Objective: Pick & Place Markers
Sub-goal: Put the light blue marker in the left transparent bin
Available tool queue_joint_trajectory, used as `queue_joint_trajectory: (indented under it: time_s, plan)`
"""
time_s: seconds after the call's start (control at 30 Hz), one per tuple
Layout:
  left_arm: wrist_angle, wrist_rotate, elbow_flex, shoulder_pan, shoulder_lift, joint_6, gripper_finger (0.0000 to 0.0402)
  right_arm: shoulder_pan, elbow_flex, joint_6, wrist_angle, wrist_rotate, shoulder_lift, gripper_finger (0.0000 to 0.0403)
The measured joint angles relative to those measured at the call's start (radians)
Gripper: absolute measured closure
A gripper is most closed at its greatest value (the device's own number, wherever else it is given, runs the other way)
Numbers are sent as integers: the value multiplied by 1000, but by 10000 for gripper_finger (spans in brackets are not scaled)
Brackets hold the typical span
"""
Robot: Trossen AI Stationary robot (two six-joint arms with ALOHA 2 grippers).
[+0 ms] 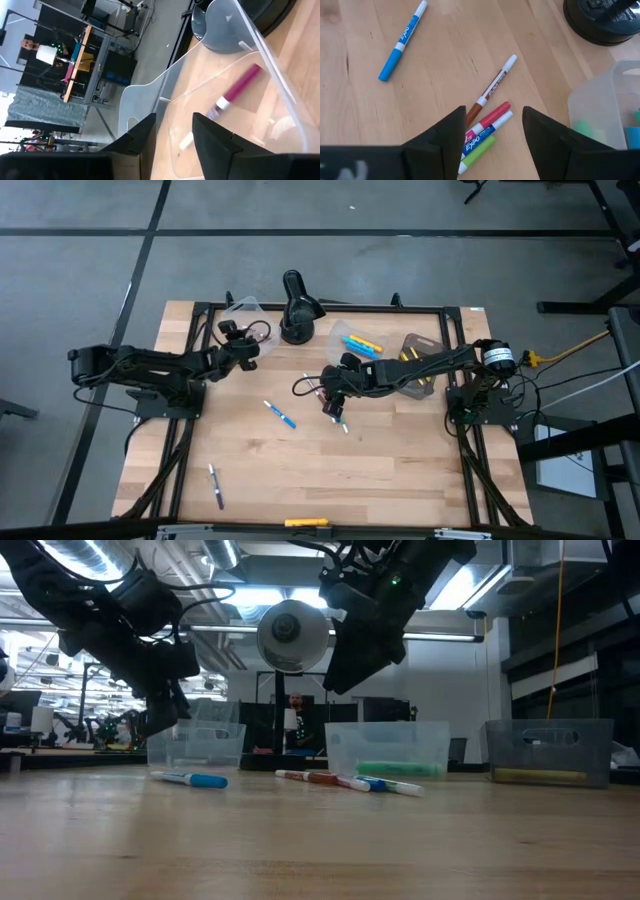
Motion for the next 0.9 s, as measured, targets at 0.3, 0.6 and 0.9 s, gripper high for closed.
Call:
queue_joint_trajectory:
  time_s: [0.3, 0.6, 0.9]
  plan:
    - [12, 15, 0, -13, -33, -61, 257, 0, 0, 23, 0, 0, 0, 209]
    - [59, 21, 0, -102, -174, -56, 260, 0, 0, 23, 0, 0, 0, 209]
    - [57, 225, 0, -207, -290, -135, 260, 0, 0, 22, 0, 0, 0, 209]
